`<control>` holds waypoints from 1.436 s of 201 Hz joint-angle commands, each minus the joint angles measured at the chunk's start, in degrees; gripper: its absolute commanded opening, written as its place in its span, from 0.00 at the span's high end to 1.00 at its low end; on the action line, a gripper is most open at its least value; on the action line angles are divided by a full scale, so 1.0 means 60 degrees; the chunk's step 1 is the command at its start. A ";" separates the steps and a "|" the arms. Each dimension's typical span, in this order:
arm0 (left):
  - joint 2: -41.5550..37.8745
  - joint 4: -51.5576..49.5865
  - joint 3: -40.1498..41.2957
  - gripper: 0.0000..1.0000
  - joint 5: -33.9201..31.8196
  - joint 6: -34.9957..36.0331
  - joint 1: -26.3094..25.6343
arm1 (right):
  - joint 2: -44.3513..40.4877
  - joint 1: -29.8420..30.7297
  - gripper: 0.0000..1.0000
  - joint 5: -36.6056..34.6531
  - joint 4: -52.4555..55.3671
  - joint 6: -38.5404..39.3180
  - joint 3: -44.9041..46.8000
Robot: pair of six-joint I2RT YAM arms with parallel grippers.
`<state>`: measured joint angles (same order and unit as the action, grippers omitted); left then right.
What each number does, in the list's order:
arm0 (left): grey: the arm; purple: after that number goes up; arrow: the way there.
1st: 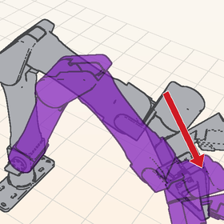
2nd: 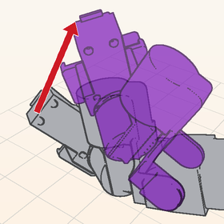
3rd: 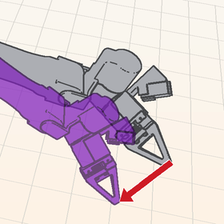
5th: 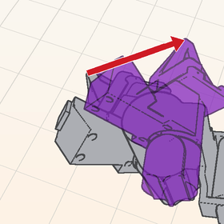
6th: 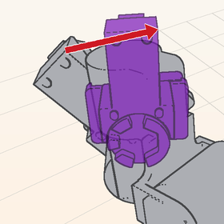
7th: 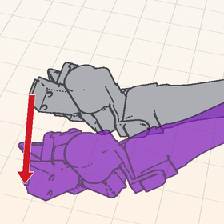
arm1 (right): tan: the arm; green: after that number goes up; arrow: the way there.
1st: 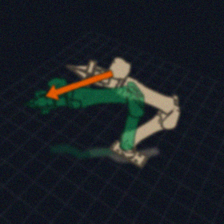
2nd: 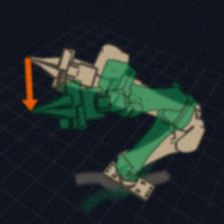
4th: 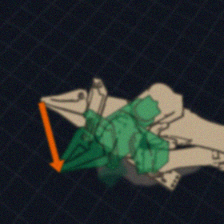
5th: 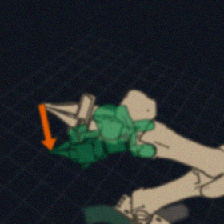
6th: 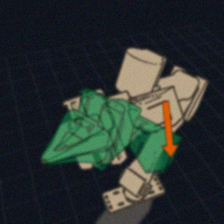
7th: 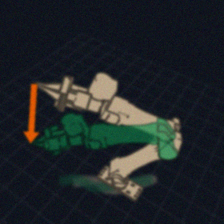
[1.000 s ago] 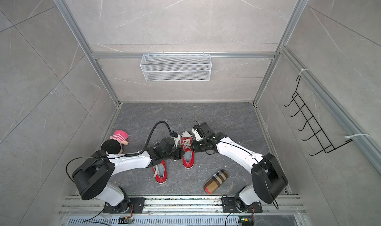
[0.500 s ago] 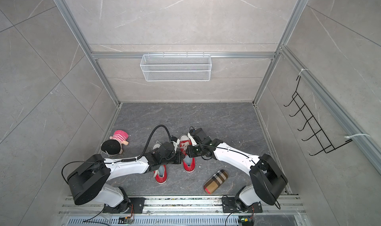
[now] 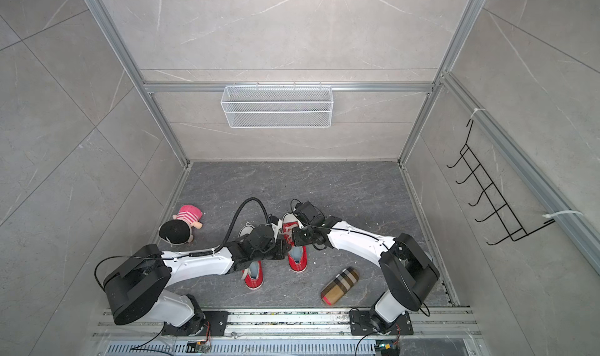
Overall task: Remove the insole from the shoe
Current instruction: Untie the shoelace on the shoe.
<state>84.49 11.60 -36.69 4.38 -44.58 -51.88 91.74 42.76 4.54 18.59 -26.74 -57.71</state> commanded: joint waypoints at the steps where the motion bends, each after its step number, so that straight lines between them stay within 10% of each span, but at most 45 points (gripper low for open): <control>1: -0.0446 -0.0184 0.0144 1.00 0.0029 -0.0113 -0.0128 | 0.0323 0.0051 0.71 -0.0536 0.0291 0.0210 -0.0348; 43: -0.0829 -0.0496 0.0428 1.00 -0.0283 -0.0193 -0.0129 | 0.0099 0.0052 1.00 -0.0626 0.0388 -0.0016 -0.0235; 123: -0.0786 -0.1476 -0.0904 0.88 -0.0404 0.0625 -0.0128 | -0.0992 0.0156 1.00 0.0474 -0.0439 -0.0418 0.0664; 129: -0.0745 -0.1503 -0.0975 0.70 -0.0408 0.1578 -0.0128 | -0.0994 0.0165 1.00 0.0475 -0.0427 -0.0421 0.0680; 172: -0.0185 -0.1875 -0.1588 0.63 -0.0306 0.2105 -0.0114 | -0.0980 0.0193 1.00 0.0337 -0.0274 -0.0421 0.0652; 288: 0.0736 -0.1992 -0.2019 0.80 -0.1261 0.2454 -0.0026 | -0.1005 0.0195 1.00 0.0299 -0.0015 -0.0375 0.0595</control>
<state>88.23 -0.62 -46.94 -0.01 -31.20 -52.40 87.64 43.48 6.44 17.08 -28.77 -54.28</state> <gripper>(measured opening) 0.250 0.044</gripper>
